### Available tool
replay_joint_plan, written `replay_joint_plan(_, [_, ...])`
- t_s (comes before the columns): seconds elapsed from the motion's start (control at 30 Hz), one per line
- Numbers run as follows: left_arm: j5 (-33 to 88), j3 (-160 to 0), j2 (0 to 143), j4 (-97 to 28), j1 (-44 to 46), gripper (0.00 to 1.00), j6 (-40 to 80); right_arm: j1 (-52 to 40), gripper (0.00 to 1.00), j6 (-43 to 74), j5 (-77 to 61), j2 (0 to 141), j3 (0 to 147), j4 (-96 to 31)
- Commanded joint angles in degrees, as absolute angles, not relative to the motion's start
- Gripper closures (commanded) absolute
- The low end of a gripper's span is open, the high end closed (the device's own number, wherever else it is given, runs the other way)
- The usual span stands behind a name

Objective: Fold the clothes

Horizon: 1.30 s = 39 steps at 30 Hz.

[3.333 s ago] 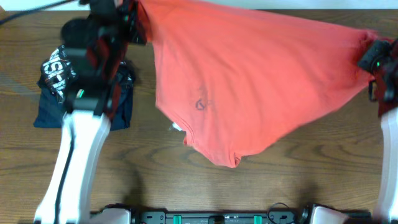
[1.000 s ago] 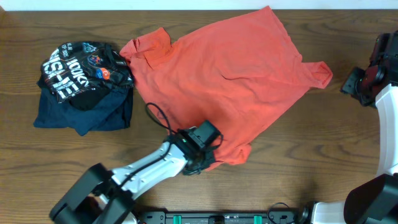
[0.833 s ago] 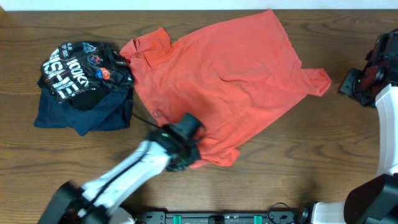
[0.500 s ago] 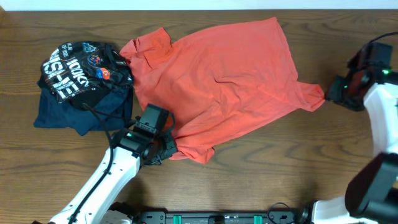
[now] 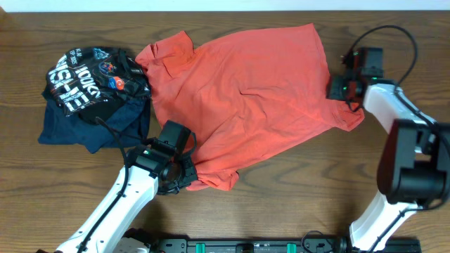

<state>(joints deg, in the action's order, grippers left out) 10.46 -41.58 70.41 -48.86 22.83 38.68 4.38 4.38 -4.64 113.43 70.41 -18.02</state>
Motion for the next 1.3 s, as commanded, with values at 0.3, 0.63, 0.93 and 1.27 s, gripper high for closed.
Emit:
replay_joint_plan(0.3, [8.2, -41.6, 70.4, -53.8, 22.7, 0.94, 37.7, 3.4, 0.99, 9.0, -2.2, 116.1, 71.5, -15.4])
replay_joint_plan(0.63, [-2.6, -41.6, 70.4, -61.6, 22.7, 0.94, 37.7, 9.4, 0.83, 15.9, 5.8, 110.3, 83.7, -9.8])
replay_joint_plan(0.93, [-2.7, -41.6, 70.4, -59.0, 22.7, 0.94, 37.7, 10.2, 0.17, 15.2, 2.5, 110.3, 86.9, -28.6])
replay_joint_plan(1.27, [-2.7, -41.6, 70.4, -55.9, 22.7, 0.94, 37.7, 10.2, 0.17, 14.1, 4.5, 110.3, 81.1, -58.0])
